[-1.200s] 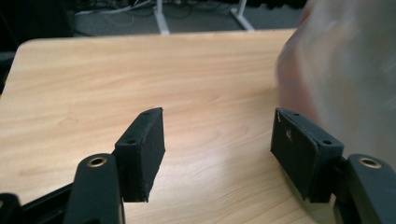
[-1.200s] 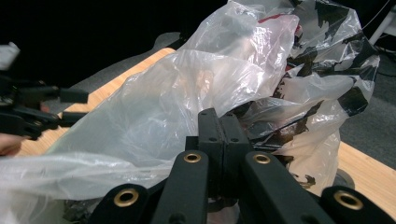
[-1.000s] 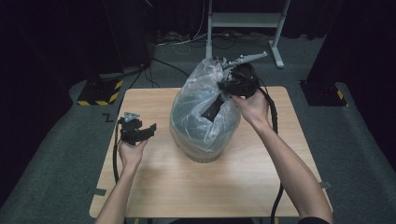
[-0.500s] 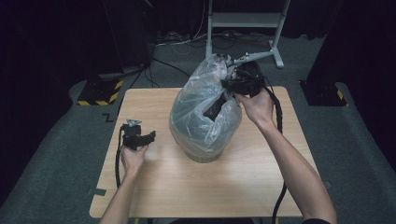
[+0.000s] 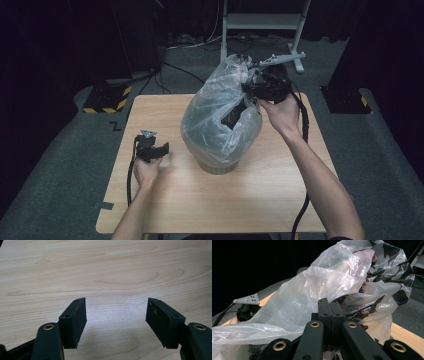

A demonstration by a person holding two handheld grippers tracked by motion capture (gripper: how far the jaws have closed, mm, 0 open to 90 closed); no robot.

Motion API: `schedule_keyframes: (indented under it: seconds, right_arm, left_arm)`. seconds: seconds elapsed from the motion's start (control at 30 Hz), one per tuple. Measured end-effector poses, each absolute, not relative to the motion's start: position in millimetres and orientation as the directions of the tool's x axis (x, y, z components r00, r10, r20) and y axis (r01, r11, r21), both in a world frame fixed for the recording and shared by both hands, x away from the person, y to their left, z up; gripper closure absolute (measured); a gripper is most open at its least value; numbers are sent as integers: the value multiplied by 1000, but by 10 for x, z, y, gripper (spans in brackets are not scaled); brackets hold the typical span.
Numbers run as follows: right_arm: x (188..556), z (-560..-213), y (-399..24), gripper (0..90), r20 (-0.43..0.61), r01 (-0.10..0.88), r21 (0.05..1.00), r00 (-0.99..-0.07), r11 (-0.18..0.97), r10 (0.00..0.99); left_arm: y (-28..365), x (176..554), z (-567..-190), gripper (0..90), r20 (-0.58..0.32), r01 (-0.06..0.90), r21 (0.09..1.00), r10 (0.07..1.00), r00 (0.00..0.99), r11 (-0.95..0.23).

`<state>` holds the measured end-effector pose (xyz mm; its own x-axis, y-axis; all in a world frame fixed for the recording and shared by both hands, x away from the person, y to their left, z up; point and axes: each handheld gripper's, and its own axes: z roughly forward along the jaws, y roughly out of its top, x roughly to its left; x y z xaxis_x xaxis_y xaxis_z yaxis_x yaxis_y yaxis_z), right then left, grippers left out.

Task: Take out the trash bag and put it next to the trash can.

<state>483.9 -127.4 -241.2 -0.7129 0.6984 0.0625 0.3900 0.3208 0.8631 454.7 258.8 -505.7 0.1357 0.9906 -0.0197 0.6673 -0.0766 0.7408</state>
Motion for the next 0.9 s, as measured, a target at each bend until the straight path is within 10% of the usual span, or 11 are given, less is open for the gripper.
schedule_keyframes:
  seconds: [0.9]
  right_arm:
    - [4727,-2310,-1817,898,61,386,887,-641,253,765]
  left_arm:
    - [2632,4543,-5268,306,0,660,746,991,133,-89]
